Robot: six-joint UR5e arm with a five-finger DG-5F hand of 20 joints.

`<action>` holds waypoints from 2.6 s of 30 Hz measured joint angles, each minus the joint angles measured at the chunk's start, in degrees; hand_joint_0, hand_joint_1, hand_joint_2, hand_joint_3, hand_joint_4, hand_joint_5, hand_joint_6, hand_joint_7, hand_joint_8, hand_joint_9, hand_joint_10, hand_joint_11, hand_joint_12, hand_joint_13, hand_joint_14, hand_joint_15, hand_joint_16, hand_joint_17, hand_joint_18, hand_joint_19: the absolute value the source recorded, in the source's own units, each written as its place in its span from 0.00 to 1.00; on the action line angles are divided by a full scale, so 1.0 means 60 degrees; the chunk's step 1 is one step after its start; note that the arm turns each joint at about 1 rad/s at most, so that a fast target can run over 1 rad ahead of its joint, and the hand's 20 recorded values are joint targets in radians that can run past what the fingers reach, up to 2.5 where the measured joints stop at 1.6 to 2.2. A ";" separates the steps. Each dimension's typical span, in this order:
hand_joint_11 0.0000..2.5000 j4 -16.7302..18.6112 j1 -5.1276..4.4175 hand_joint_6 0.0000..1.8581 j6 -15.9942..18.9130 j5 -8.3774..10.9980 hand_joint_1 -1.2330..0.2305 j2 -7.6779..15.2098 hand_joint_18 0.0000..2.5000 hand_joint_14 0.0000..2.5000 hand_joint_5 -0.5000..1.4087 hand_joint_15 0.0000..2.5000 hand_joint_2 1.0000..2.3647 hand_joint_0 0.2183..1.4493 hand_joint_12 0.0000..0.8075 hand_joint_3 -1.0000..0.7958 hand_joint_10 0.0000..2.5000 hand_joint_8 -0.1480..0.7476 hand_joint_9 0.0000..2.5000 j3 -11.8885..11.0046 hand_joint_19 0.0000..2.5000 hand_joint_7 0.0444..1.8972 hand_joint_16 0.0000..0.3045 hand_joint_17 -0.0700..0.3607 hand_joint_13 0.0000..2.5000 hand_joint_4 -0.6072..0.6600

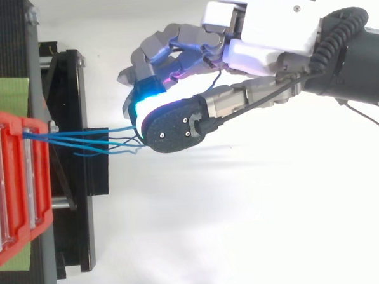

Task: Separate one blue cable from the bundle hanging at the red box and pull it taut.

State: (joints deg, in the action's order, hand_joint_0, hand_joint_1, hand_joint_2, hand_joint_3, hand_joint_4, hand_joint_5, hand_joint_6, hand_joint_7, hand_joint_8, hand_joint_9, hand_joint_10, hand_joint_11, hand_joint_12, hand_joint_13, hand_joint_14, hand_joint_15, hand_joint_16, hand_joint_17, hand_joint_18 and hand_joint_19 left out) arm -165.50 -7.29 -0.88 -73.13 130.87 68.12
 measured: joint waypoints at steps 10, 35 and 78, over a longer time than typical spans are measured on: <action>0.34 0.0000 -0.0002 0.49 0.0035 0.0032 0.32 0.0000 0.09 0.00 0.16 0.04 0.01 0.37 0.35 0.38 0.01 0.44 0.33 0.0000 0.01 0.77 0.10 0.32 0.15 0.54; 0.66 0.0000 0.0000 0.49 0.0120 0.0044 0.31 0.0002 0.23 0.01 0.16 0.53 0.01 0.38 0.38 0.34 0.00 0.43 0.39 0.0000 0.22 0.75 0.11 0.34 0.37 0.53; 0.15 0.0000 -0.0001 0.51 0.0131 0.0019 0.35 0.0001 0.44 0.79 0.15 0.65 0.01 0.38 0.39 0.33 1.00 0.49 0.35 0.0000 0.68 0.65 0.11 0.33 0.30 0.56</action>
State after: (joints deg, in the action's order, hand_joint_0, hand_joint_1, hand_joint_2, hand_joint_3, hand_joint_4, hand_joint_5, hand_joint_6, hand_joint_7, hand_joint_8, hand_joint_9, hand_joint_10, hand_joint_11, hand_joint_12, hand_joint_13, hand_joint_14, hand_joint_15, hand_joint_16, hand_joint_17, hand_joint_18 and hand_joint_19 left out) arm -165.50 -7.30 -0.09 -73.01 130.88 68.12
